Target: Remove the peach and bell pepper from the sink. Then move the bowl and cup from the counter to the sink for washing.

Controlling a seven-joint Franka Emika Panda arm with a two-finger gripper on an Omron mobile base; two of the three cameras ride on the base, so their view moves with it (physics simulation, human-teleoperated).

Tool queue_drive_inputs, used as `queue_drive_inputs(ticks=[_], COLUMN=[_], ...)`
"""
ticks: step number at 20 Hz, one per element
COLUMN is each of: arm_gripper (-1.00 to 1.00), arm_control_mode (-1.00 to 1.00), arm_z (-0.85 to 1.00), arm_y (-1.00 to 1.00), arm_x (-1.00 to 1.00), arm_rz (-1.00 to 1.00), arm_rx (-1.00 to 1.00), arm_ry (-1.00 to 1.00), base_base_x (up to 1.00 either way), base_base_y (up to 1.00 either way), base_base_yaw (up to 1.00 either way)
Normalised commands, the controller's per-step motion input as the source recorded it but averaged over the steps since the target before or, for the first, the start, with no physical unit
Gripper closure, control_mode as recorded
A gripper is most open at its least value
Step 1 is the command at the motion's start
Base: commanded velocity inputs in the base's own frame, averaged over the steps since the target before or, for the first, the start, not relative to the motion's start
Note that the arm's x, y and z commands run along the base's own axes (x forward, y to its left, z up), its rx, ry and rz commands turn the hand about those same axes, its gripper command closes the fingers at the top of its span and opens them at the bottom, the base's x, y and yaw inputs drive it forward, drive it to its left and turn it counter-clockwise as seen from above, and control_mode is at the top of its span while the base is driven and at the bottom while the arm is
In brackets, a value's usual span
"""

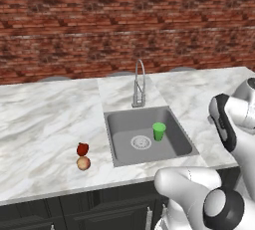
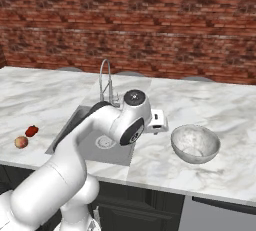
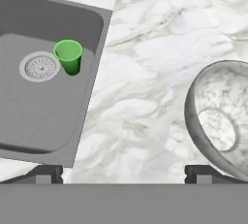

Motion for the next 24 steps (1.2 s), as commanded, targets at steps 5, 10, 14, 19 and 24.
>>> queue_drive_inputs(ticks=[5, 10, 14, 19, 24], arm_gripper=[-1.00, -1.00, -1.00, -1.00, -1.00], arm_control_mode=[-1.00, -1.00, -1.00, -1.00, -1.00], arm_z=[0.07, 0.04, -0.01, -0.18, -0.25], arm_y=[-0.31, -0.26, -0.28, -0.20, -0.15], arm_x=[0.00, -0.01, -0.02, 0.00, 0.03], arm_rz=[-0.03, -0.03, -0.01, -0.01, 0.00], arm_rx=[0.00, 0.00, 0.00, 0.00, 0.00], arm_ry=[0.10, 0.08, 0.03, 0.04, 0.00], base_base_x=[0.00, 0.00, 0.00, 0.00, 0.00], base_base_y=[0.00, 0.00, 0.00, 0.00, 0.00], base_base_yaw=[0.00, 0.00, 0.00, 0.00, 0.00])
